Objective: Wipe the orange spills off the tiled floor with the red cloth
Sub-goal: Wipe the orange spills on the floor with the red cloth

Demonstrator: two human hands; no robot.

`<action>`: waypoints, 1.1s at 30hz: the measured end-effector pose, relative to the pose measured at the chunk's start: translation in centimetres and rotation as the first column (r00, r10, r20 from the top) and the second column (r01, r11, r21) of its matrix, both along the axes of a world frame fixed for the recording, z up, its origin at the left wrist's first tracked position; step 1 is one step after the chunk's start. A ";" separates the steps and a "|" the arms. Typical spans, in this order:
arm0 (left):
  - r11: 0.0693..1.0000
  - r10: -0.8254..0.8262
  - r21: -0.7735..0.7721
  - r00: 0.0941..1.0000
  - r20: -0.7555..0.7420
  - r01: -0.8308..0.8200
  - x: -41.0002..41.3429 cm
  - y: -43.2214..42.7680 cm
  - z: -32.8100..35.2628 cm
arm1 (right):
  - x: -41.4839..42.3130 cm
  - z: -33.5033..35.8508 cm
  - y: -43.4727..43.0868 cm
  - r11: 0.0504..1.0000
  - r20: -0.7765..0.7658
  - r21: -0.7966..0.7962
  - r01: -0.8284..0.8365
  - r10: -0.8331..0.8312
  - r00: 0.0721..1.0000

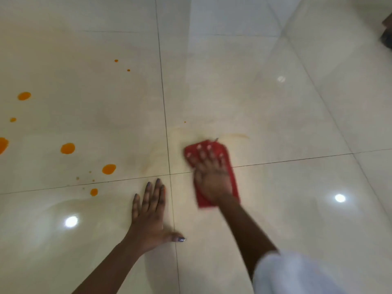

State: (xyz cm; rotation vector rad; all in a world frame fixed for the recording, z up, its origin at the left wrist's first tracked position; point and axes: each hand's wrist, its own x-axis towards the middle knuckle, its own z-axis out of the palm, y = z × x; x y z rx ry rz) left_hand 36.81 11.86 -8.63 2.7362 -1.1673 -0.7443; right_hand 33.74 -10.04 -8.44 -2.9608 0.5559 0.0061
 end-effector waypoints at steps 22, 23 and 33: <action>0.999 0.027 0.032 1.000 -0.009 -0.027 -0.1 -0.6 0.1 | 5.3 0.2 -8.1 0.984 -0.047 0.057 0.168 -0.166 0.985; 0.999 0.021 0.033 1.000 -0.009 -0.021 -0.2 -0.8 0.1 | 8.1 0.5 -8.8 0.972 -0.081 0.089 0.218 -0.211 0.974; 0.999 0.027 -0.037 0.999 -0.026 -0.028 -0.1 -0.4 1.2 | 5.6 0.6 2.0 0.955 -0.029 0.155 -0.253 0.260 0.965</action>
